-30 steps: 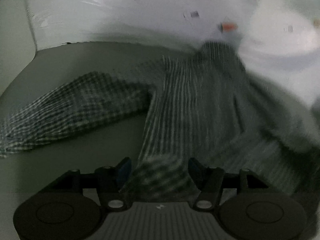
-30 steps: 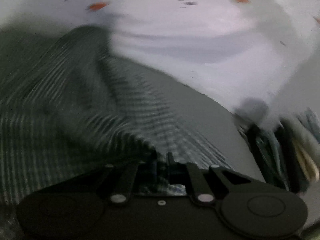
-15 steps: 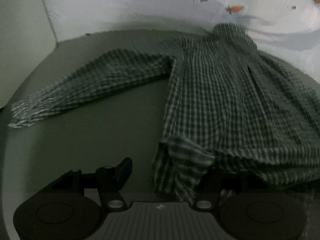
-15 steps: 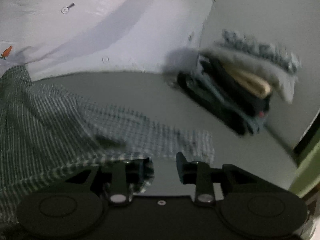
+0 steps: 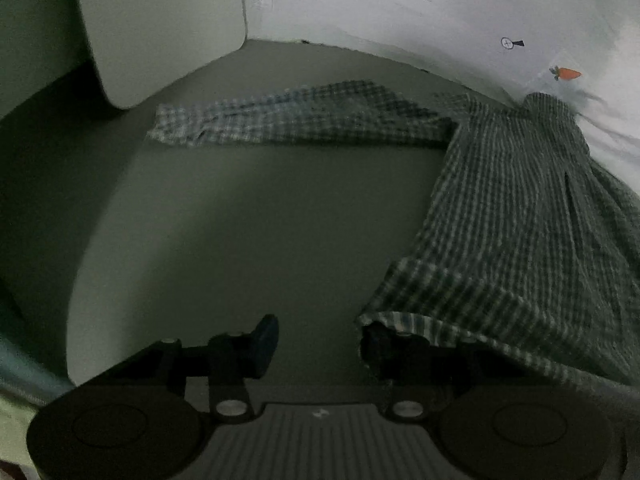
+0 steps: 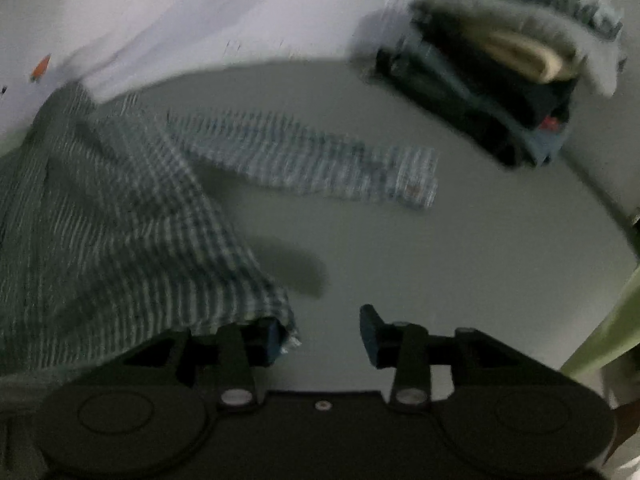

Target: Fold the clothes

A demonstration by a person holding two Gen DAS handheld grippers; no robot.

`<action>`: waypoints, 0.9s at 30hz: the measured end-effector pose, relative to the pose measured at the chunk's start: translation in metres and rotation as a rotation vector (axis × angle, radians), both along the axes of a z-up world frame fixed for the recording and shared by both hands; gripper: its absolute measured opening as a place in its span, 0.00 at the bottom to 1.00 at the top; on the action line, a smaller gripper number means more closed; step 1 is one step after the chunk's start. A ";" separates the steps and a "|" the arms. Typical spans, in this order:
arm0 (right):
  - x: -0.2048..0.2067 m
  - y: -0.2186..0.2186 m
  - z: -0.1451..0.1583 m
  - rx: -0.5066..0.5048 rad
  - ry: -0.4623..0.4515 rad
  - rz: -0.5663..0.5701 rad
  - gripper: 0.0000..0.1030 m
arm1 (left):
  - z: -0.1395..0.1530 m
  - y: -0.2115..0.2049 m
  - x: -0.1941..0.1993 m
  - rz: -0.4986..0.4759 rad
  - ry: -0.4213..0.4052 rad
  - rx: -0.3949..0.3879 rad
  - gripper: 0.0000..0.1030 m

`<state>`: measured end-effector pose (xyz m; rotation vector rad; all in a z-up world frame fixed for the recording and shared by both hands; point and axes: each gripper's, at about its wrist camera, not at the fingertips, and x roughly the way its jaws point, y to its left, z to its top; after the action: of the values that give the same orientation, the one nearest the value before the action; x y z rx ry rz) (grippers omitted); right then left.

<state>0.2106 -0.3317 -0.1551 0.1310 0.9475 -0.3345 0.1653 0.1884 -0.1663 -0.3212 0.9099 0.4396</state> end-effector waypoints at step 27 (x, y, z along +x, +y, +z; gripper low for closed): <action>-0.034 -0.042 -0.001 0.568 -0.207 -0.019 0.61 | -0.011 0.022 0.001 -0.132 -0.085 -0.311 0.67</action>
<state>0.1765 -0.3738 -0.1566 0.6815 0.8145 -0.0585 0.1665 0.2102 -0.1770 -0.5565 0.9100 0.1601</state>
